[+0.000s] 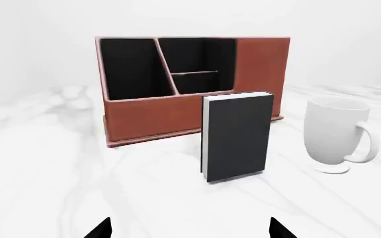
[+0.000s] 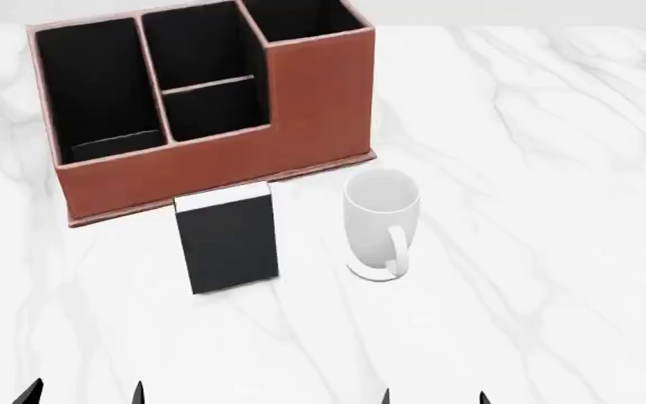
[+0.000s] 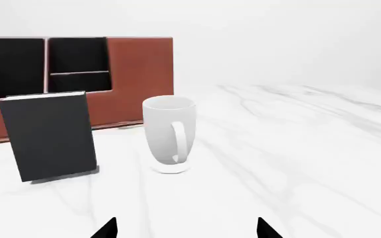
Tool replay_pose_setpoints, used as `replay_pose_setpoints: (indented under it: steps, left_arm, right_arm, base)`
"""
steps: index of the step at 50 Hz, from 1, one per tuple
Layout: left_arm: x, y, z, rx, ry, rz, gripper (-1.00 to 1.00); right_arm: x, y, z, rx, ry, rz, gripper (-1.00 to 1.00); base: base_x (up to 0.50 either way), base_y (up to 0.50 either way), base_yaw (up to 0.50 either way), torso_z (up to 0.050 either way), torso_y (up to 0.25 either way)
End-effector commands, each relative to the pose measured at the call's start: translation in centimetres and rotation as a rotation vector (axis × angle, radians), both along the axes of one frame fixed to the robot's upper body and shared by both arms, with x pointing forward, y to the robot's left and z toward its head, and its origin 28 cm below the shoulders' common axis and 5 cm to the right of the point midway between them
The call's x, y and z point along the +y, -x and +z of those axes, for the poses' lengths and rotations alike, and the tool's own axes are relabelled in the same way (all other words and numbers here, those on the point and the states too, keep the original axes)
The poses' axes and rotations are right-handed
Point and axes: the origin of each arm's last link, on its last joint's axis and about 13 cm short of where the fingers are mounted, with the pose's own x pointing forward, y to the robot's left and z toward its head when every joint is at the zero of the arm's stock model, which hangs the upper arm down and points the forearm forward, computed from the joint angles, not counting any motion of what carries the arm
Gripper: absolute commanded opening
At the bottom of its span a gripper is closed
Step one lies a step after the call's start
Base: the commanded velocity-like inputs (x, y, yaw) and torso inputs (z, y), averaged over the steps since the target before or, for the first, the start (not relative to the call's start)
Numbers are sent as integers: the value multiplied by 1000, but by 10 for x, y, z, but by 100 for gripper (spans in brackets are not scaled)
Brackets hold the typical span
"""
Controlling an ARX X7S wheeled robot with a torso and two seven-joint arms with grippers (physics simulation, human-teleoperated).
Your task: Pick up the book and place it in the front compartment of the caddy.
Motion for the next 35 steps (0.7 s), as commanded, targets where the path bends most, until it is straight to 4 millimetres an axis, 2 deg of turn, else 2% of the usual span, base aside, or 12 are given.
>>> replay_pose_setpoints:
  steps: [1,19,23,29,30,33,35]
  left_arm:
    - [0,1,1,1,2,7,100]
    - [-1,2,-1,33,15,0,100]
    - [-3,1,-2,60,-27,-19,100]
    - [2,-9,31,-20,-61,19,100]
    - [5,-14,43,-35,-32,34,100]
    - [8,-18,62,-73,-22,61,100]
    - [11,-19,82,-113,-11,64,100]
  right_arm:
    - [1,2,1,-6,6,2,100]
    - [-3,2,1,9,-30,-34,100]
    - [-3,3,4,-1,-32,-38,100]
    - [-9,-4,31,-18,-53,-49,100]
    - [-11,-5,44,-70,-59,-53,100]
    - [-14,-7,61,-84,-66,-67,100]
    - [-16,-7,77,-118,-69,-64,100]
  base:
    - [0,0,0,0,0]
    - [0,0,0,0,0]
    - [0,0,0,0,0]
    - [64,0,0,0,0]
    - [500,0,0,0,0]
    - [500,0,0,0,0]
    - [500,0,0,0,0]
